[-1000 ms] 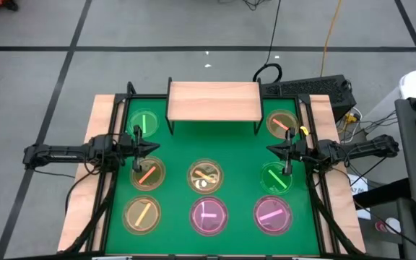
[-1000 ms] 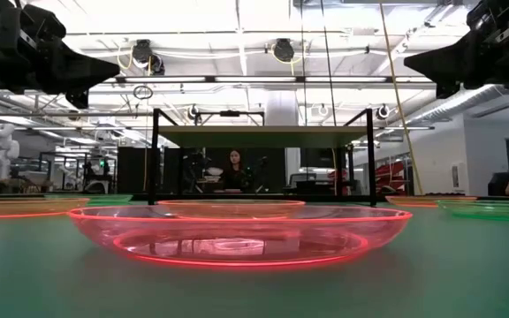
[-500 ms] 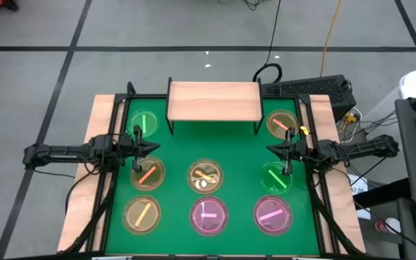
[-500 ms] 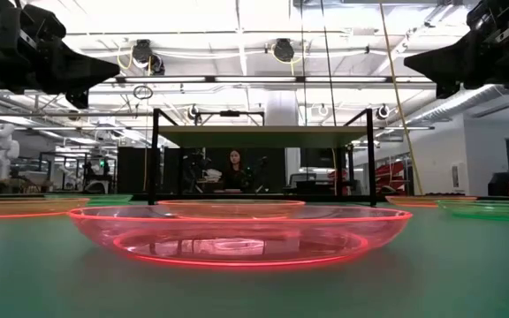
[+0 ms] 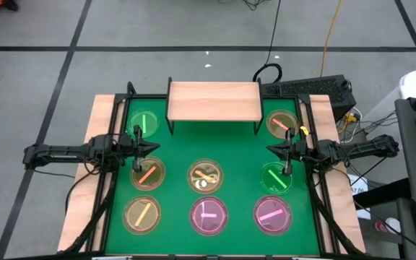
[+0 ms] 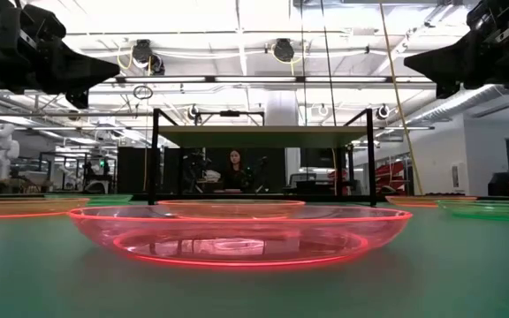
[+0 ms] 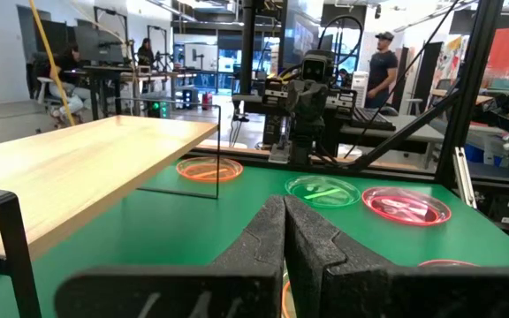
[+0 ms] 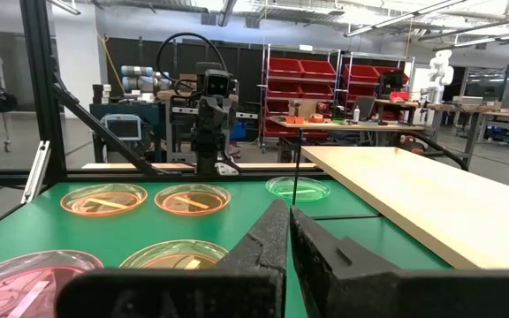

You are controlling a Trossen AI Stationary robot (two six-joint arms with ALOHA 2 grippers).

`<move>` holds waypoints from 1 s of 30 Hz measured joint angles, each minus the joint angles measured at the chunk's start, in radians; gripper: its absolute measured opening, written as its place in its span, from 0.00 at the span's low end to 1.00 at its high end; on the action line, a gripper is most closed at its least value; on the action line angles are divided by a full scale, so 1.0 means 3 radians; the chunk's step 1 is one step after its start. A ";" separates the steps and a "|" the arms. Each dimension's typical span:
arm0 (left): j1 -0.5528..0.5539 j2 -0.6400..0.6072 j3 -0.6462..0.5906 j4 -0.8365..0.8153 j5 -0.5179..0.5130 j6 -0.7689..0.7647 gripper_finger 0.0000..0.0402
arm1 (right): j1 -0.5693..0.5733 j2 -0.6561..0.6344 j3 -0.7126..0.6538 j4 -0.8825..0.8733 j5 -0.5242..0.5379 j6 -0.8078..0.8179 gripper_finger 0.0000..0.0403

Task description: Place and stack plates onto a shelf

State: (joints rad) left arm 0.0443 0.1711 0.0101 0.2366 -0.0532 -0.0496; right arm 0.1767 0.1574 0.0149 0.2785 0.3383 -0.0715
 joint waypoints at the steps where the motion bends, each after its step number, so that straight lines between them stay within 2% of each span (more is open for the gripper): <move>1: 0.0000 0.0000 0.0000 0.0001 0.0000 0.0000 0.01 | -0.0001 -0.0001 0.0001 0.0001 0.0000 0.0000 0.00; 9: 0.0001 0.0000 0.0000 0.0001 0.0000 0.0001 0.01 | -0.0001 0.0000 -0.0001 0.0084 0.0001 -0.0020 0.00; 19: 0.0000 0.0000 0.0000 0.0000 0.0000 0.0001 0.01 | -0.0001 -0.0001 -0.0001 0.0773 0.0006 0.0032 0.00; 25: 0.0001 -0.0001 0.0001 0.0000 0.0000 0.0001 0.01 | -0.0001 0.0012 0.0001 0.0781 0.0003 0.0292 0.00; 30: 0.0000 0.0000 0.0000 0.0000 0.0000 0.0001 0.01 | -0.0001 0.0215 0.0098 0.0600 0.0012 0.0232 0.00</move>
State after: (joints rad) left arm 0.0444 0.1710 0.0101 0.2366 -0.0532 -0.0494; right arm 0.1764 0.2218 0.0443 0.4585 0.3417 -0.0020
